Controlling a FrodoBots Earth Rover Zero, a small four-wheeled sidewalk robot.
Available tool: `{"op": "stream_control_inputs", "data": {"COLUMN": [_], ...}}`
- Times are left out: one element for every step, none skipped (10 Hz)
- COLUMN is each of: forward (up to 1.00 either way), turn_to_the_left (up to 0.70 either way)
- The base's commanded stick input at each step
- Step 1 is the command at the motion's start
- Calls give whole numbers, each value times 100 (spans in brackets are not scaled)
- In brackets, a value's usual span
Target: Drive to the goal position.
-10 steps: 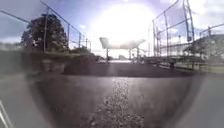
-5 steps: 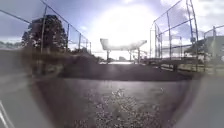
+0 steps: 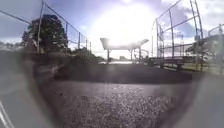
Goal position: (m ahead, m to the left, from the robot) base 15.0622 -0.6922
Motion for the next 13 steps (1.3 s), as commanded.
{"op": "stream_control_inputs", "data": {"forward": [70,70,70,70,70,70,70,70,70,70,70,70,70], "turn_to_the_left": [0,0,0,0,0,0,0,0,0,0,0,0,0]}}
